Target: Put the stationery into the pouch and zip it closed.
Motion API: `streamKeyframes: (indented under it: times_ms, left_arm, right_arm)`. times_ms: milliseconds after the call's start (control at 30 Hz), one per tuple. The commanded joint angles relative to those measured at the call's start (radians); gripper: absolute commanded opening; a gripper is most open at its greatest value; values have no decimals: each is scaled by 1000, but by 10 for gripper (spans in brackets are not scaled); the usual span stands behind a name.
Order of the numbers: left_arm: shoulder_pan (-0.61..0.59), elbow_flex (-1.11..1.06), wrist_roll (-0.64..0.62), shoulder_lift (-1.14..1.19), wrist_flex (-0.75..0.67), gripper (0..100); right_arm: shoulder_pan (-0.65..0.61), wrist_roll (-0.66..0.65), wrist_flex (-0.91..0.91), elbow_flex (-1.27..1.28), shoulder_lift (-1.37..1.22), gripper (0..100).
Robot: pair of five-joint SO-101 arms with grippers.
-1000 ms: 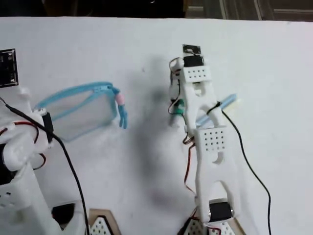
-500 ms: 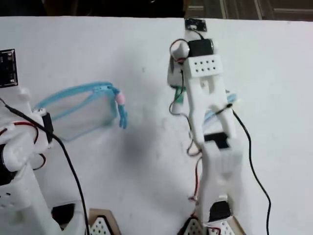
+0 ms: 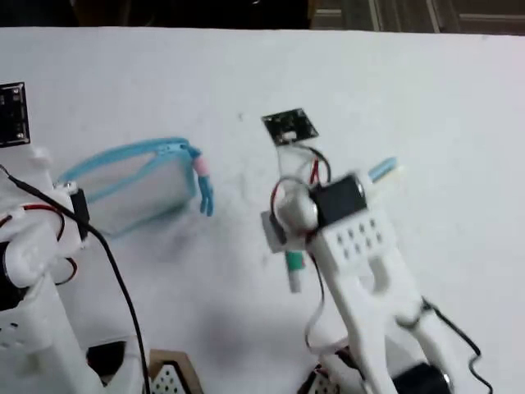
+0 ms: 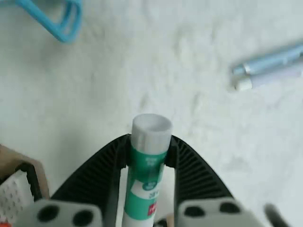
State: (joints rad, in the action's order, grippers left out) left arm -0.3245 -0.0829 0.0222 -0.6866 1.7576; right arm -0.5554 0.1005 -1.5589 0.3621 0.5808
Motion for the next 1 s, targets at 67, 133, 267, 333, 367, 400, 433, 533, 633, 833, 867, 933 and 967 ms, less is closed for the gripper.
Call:
streamKeyframes:
  times_ms: [67,133,267,333,367,400,433,533,633,833,867,933,967]
  left_arm:
    - [-1,-60,0,56,11,24]
    - [-1,-60,0,56,11,24]
    - [-1,-60,0,56,11,24]
    - [-1,-60,0,56,11,24]
    - [-1,-60,0,56,12,24]
    - [-1,-60,0,54,12,24]
    - [-1,-60,0,54,12,24]
    - [-1,-60,0,54,11,24]
    - [-1,-60,0,56,8,24]
    - [-1,-60,0,56,9,24]
    - [-1,-60,0,56,9,24]
    - [-1,-60,0,59,9,24]
    - [-1,-60,0,59,9,24]
  right_arm:
    - [-99,97,400,37,186,17]
    - [-160,144,519,23,217,17]
    - [-219,233,791,14,231,17]
    - [-229,235,935,15,231,17]
    - [-245,235,1000,17,231,17]
    - [-262,233,1064,17,229,17]
    - [-275,233,1119,17,225,17]
    - [-303,233,1248,17,163,17]
    - [-306,233,1300,15,64,17]
    - [-308,236,1302,18,-50,17]
    - [-308,238,1302,25,-50,17]
    - [-308,235,1300,41,-42,17]
    - [-308,235,1294,52,-39,17]
